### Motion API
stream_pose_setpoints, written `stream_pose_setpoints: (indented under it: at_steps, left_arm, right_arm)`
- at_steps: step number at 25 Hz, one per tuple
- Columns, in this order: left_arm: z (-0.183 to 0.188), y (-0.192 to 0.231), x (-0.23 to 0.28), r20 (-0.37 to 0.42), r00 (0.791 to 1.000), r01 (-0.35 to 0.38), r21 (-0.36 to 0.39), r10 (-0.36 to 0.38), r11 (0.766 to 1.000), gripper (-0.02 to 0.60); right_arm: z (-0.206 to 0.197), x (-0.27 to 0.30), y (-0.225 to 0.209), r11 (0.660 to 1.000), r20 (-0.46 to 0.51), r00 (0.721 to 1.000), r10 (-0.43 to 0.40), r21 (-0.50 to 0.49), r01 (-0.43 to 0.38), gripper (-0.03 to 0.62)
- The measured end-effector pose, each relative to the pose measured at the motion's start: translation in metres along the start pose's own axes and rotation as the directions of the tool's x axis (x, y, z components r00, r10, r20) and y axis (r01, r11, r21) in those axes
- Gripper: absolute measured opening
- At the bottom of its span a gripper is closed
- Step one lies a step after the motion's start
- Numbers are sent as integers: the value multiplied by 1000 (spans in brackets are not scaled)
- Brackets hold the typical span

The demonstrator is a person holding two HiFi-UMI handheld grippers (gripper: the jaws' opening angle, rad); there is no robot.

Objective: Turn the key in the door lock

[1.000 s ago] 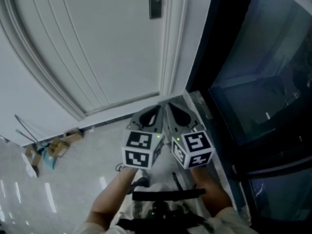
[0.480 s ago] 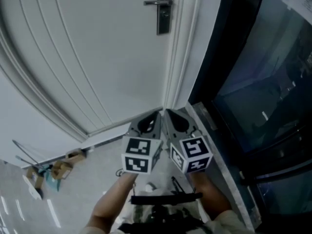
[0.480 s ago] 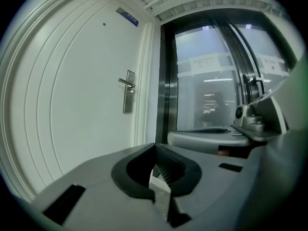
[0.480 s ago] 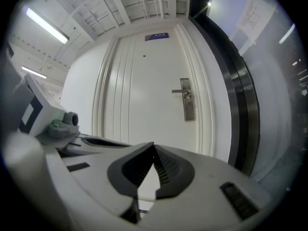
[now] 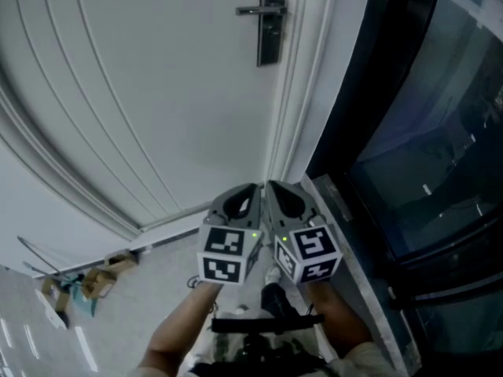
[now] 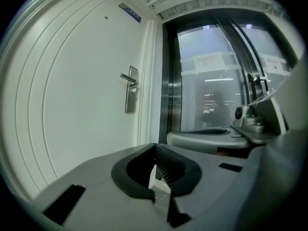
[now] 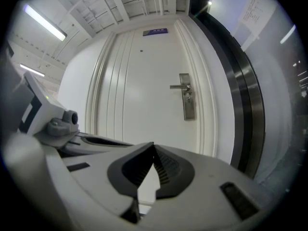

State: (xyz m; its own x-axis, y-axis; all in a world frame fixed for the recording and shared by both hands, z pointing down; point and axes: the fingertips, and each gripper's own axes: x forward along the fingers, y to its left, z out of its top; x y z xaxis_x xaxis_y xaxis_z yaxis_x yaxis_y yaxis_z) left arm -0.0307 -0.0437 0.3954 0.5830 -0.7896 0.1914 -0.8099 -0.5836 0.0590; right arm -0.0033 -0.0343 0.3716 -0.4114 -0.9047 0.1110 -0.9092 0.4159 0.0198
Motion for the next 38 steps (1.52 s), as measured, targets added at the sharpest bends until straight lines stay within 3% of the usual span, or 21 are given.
stream_pose_setpoints:
  at_steps: [14,21,30,38]
  left_arm:
    - [31,29,113,10,996,-85,4,85,996,15]
    - [53,26,169,14,994,-107,12,107,994,15]
    - [87,31,207,50,987,-151,24,150,988,15]
    - [123,41,215,103,982,-165,40,160,986,15]
  right_arm:
    - [13,83,-90,996,3,997,80,-37,-80,6]
    - [33,112,-135,981,2,992,123,-149,-121,6]
    - [64,135,-166,893,1,979,204,-411,-186,6]
    - [107,156,-179,799,29,977,209,-581,-154,8]
